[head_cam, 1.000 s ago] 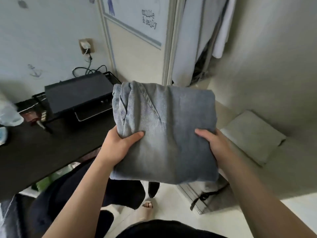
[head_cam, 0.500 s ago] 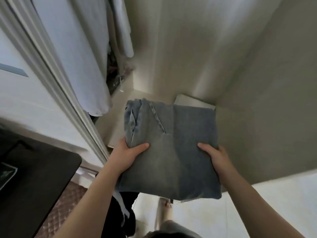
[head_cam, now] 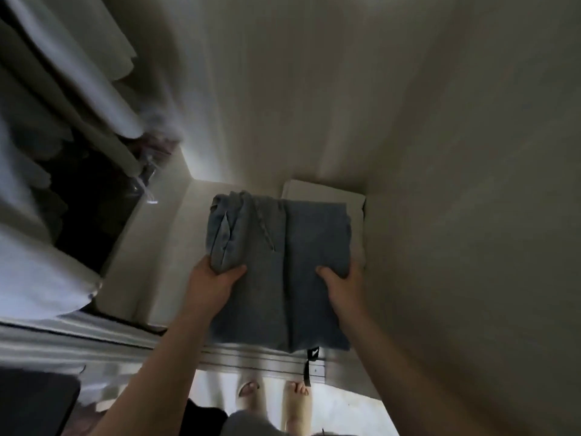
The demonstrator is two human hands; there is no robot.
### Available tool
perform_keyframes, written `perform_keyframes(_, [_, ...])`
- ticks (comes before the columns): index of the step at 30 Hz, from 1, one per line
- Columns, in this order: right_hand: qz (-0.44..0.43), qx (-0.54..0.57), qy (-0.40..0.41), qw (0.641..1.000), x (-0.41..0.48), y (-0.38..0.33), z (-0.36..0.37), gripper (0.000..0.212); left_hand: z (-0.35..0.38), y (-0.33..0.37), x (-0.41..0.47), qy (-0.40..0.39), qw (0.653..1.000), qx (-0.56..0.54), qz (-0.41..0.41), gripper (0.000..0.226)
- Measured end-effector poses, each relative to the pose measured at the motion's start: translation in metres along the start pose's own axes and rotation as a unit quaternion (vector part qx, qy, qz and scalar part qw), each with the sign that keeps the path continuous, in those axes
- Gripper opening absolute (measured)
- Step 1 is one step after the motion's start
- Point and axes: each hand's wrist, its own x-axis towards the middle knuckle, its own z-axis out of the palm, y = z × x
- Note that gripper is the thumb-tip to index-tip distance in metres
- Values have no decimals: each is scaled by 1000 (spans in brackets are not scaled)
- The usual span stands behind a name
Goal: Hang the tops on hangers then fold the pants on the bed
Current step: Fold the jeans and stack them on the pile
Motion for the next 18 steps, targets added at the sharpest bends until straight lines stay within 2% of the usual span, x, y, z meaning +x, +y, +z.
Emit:
perform_keyframes(6, [-15,-46,74,996,53,-18,-6,26,47,13,73,-73,997,10,21,46])
perform_keyframes(11, [-41,-110,135,984,112,-26,-21,38,98,19,133,-129,991,12,40,42])
perform_keyframes(15, [-42,-119,158,979,170,-21,-23,45,142,24,179,-145,988,23,52,45])
perform_keyframes(18, [-38,-144,181,972,215,-8,-21,42,168,16,212,-138,988,26,62,47])
